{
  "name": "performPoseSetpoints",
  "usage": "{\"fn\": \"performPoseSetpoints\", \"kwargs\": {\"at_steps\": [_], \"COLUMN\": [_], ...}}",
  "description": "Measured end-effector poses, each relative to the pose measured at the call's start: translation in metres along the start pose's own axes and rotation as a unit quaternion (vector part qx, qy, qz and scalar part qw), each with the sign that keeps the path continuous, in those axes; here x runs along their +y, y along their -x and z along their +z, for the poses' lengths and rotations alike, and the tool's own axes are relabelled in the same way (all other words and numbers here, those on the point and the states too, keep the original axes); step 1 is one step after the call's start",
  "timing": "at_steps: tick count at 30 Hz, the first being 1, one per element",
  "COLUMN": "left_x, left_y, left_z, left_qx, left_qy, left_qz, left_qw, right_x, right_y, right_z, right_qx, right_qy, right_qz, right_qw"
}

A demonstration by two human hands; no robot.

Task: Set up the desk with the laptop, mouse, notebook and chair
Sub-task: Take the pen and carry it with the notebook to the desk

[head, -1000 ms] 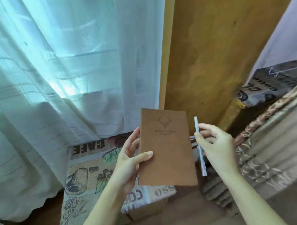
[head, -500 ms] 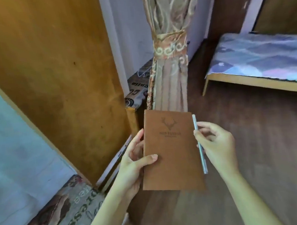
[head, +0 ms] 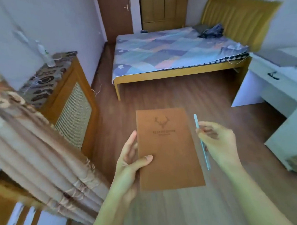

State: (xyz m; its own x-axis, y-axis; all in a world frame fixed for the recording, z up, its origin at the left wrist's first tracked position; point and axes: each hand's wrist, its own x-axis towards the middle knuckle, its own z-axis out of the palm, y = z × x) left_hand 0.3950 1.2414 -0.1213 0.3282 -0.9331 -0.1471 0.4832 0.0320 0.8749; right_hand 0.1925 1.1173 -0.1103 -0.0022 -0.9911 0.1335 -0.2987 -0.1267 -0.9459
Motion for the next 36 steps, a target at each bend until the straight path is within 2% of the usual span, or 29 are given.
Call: {"fn": "performPoseSetpoints", "kwargs": {"at_steps": [9,14,21,26,36], "left_x": [-0.042,-0.063,-0.084,-0.126,-0.238], "left_y": [-0.192,-0.322,-0.478,-0.569,-0.721], "left_z": [0.134,0.190,0.288,0.384,0.616], "left_qx": [-0.064,-0.125,-0.226,-0.296,-0.363], "left_qy": [-0.014,-0.019,-0.057,-0.087,-0.102], "left_qz": [-0.043,-0.066,-0.140,-0.175,-0.244], "left_qw": [0.997,0.990,0.962,0.935,0.894], "right_x": [0.060,0.090,0.120,0.155,0.236], "right_y": [-0.186,-0.289,-0.400,-0.484,-0.663], "right_z": [-0.072,-0.085,-0.130,-0.187,-0.342], "right_qx": [0.084,0.143,0.240,0.304,0.393], "right_qy": [0.074,0.095,0.083,0.088,0.090], "right_qz": [0.030,0.043,0.116,0.138,0.192], "right_qw": [0.993,0.984,0.960,0.938,0.895]}}
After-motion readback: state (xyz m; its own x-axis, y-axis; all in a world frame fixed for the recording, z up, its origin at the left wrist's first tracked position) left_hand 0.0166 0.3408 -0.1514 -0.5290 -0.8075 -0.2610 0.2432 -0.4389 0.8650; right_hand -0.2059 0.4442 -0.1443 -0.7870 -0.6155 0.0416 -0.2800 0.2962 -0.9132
